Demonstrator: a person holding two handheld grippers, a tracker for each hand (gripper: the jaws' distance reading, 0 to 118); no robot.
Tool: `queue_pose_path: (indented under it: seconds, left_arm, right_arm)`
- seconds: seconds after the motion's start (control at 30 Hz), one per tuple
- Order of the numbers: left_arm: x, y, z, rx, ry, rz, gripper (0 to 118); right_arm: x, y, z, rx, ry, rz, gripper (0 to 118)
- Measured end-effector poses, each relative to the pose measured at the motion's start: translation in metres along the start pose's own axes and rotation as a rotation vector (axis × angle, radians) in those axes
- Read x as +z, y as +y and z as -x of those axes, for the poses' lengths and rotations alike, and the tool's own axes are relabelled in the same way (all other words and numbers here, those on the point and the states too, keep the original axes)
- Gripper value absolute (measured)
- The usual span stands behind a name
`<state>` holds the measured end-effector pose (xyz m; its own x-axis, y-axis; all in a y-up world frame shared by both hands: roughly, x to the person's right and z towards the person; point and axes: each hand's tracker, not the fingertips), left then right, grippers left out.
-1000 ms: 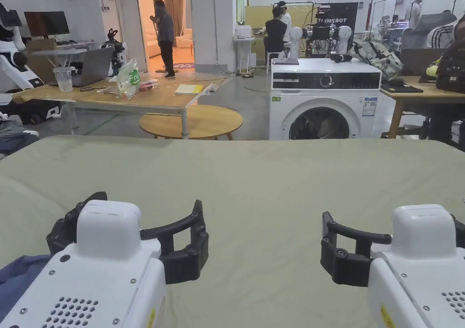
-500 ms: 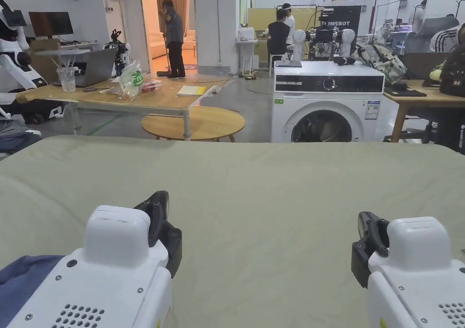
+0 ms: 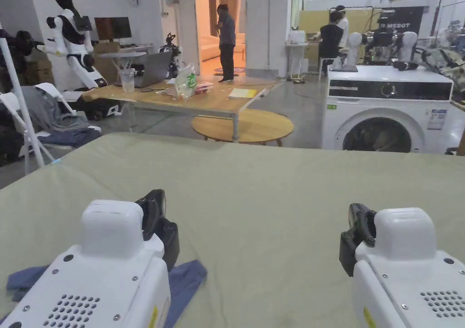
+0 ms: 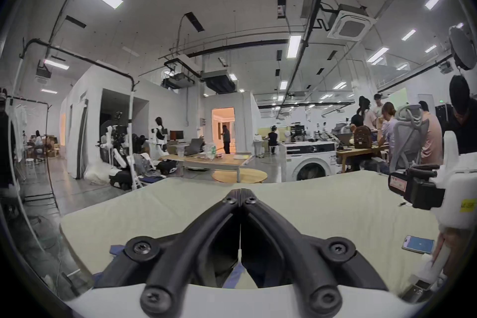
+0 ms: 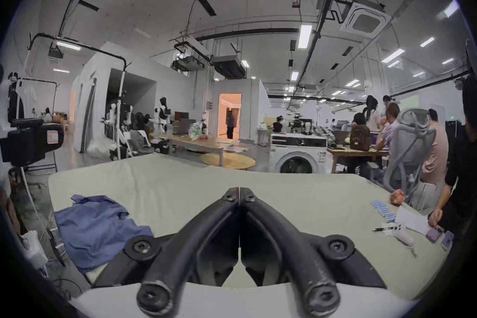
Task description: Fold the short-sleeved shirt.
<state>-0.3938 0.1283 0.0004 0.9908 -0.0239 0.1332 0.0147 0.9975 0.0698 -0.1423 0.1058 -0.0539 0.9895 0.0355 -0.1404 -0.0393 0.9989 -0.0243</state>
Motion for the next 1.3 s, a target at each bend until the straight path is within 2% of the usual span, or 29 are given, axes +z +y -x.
queue_pose_path:
  seconds: [0.1,0.27,0.4,0.5,0.53,0.57,0.63,0.67,0.73,0.83,0.87,1.0,1.03,1.07,1.1,1.13,1.17,1.2,1.23,1.3]
  left_arm:
    - [0.008,0.0,0.026,-0.003,0.085,0.006,0]
    - [0.014,0.001,0.057,-0.035,0.174,0.039,0]
    - [0.004,-0.004,0.084,-0.016,0.145,0.142,0]
    - [-0.021,-0.017,0.115,-0.036,0.018,0.322,0]
    - [-0.035,-0.026,0.129,-0.049,-0.02,0.399,12]
    - [-0.051,-0.036,0.143,-0.043,-0.057,0.505,36]
    - [-0.082,-0.061,0.16,0.031,-0.094,0.641,100]
    - [-0.096,-0.078,0.17,0.059,-0.107,0.697,104]
    - [-0.123,-0.11,0.183,0.098,-0.104,0.768,104]
    - [-0.161,-0.155,0.197,0.104,-0.074,0.88,104]
    - [-0.163,-0.163,0.18,0.088,-0.059,0.897,104]
    - [-0.189,-0.211,0.171,0.106,-0.094,1.084,102]
    - [-0.191,-0.218,0.164,0.032,-0.047,1.098,96]
    - [-0.19,-0.207,0.157,0.049,-0.052,1.025,96]
    - [-0.194,-0.201,0.153,0.052,-0.028,1.051,94]
    - [-0.185,-0.194,0.152,0.051,-0.044,1.053,81]
    - [-0.18,-0.188,0.145,0.003,-0.061,0.989,56]
    - [-0.18,-0.188,0.141,-0.033,-0.062,0.961,25]
    - [-0.181,-0.191,0.137,-0.082,-0.042,0.985,4]
    - [-0.173,-0.195,0.151,-0.029,-0.058,0.982,4]
  right_arm:
    - [-0.019,-0.003,0.022,-0.08,0.105,0.039,0]
    - [-0.039,-0.011,0.052,-0.093,0.175,0.067,0]
    - [-0.049,-0.016,0.063,-0.085,0.239,0.081,0]
    - [-0.053,-0.019,0.058,-0.092,0.274,0.091,0]
    - [-0.055,-0.021,0.054,-0.104,0.285,0.099,0]
    - [-0.054,-0.024,0.05,-0.123,0.286,0.111,0]
    - [-0.058,-0.032,0.041,-0.162,0.271,0.156,0]
    - [-0.06,-0.036,0.035,-0.18,0.266,0.176,0]
    - [-0.056,-0.046,0.026,-0.188,0.255,0.215,0]
    - [-0.05,-0.06,0.01,-0.136,0.217,0.271,0]
    - [-0.048,-0.064,0.004,-0.123,0.198,0.285,0]
    - [-0.043,-0.078,-0.019,-0.15,0.149,0.345,0]
    - [-0.043,-0.081,-0.025,-0.16,0.138,0.367,0]
    - [-0.042,-0.084,-0.03,-0.167,0.129,0.374,0]
    - [-0.038,-0.087,-0.031,-0.17,0.126,0.371,0]
    - [-0.035,-0.089,-0.034,-0.178,0.124,0.374,0]
    - [-0.034,-0.091,-0.036,-0.187,0.124,0.382,0]
    - [-0.034,-0.092,-0.037,-0.194,0.126,0.389,0]
    - [-0.032,-0.093,-0.036,-0.196,0.133,0.397,0]
    - [-0.028,-0.092,-0.036,-0.197,0.145,0.397,0]
